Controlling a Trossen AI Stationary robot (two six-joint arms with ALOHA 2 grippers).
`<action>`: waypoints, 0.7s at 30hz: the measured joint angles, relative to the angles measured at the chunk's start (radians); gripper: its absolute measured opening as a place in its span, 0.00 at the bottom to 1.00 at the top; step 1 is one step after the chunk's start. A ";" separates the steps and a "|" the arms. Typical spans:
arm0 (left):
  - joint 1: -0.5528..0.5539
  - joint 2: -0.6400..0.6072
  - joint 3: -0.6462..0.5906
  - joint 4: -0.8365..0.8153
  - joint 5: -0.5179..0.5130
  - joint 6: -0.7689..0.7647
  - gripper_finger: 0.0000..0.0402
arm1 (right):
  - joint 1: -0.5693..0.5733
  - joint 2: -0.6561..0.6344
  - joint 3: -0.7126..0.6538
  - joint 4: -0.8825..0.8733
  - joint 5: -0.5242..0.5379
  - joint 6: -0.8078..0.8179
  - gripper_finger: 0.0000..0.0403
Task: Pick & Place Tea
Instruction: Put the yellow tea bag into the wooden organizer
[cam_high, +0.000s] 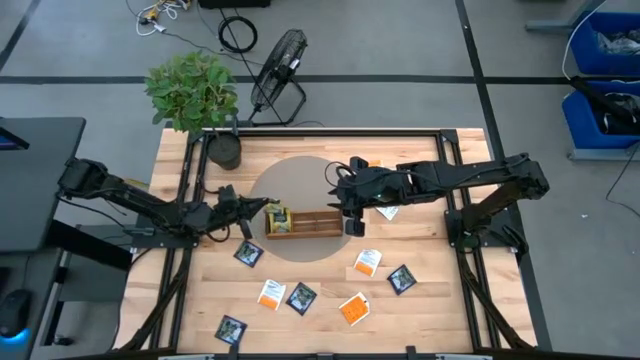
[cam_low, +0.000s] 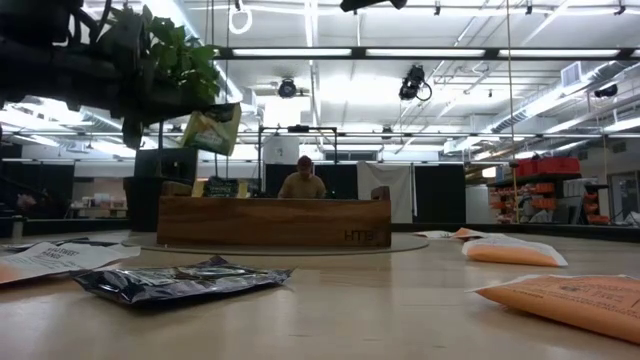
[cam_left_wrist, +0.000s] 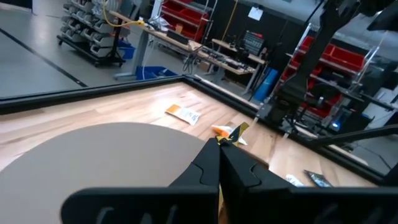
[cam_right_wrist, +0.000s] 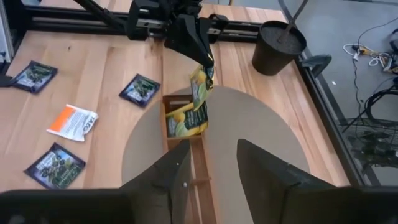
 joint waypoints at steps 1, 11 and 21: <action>-0.004 0.000 0.000 0.001 -0.001 -0.002 0.00 | 0.000 0.000 0.000 0.003 0.000 0.000 0.35; -0.060 0.158 0.000 0.139 -0.098 -0.007 0.00 | 0.000 0.000 0.000 0.011 0.000 -0.003 0.35; -0.107 0.451 0.042 0.371 -0.144 -0.007 0.00 | 0.000 0.000 0.000 0.011 0.000 -0.003 0.35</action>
